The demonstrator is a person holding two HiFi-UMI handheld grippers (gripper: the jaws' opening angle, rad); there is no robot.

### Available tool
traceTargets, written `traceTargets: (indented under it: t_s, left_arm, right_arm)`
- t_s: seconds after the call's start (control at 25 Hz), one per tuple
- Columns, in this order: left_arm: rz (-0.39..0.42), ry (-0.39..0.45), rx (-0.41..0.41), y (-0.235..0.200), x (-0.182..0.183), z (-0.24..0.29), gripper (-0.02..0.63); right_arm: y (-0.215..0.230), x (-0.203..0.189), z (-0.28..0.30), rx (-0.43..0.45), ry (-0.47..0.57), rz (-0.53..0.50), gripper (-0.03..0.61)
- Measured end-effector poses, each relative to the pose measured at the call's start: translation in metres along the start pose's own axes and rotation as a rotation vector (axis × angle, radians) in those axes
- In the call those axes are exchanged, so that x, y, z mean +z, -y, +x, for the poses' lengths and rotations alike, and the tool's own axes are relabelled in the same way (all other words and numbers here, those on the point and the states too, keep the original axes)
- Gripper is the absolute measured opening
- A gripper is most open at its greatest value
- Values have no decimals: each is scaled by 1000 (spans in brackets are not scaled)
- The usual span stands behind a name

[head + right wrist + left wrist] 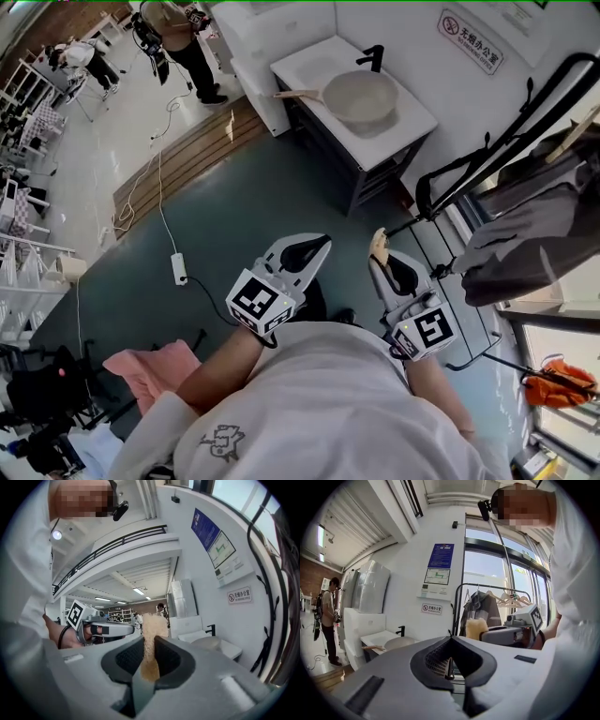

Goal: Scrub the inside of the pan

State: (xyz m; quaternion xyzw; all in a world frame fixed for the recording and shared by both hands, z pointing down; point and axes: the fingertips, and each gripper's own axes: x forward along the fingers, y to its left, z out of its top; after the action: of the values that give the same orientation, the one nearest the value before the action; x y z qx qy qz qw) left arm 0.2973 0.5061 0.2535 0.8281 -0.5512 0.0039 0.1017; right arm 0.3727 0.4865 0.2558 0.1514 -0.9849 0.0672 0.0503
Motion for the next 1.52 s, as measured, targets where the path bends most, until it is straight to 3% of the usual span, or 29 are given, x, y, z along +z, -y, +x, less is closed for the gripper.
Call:
traceTargets:
  t_s: [0.28, 0.8, 1.2, 1.52]
  left_arm:
    - [-35, -12, -23, -75, 0, 31, 2]
    - [-39, -14, -94, -239, 40, 42, 2]
    - [-26, 44, -89, -296, 65, 44, 2]
    - [-19, 7, -56, -329, 63, 78, 2]
  right_arm:
    - [33, 3, 69, -17, -35, 2, 61]
    - [65, 46, 247, -66, -23, -2, 63]
    - [100, 58, 285, -125, -37, -18, 63]
    - [166, 49, 302, -145, -36, 18, 63]
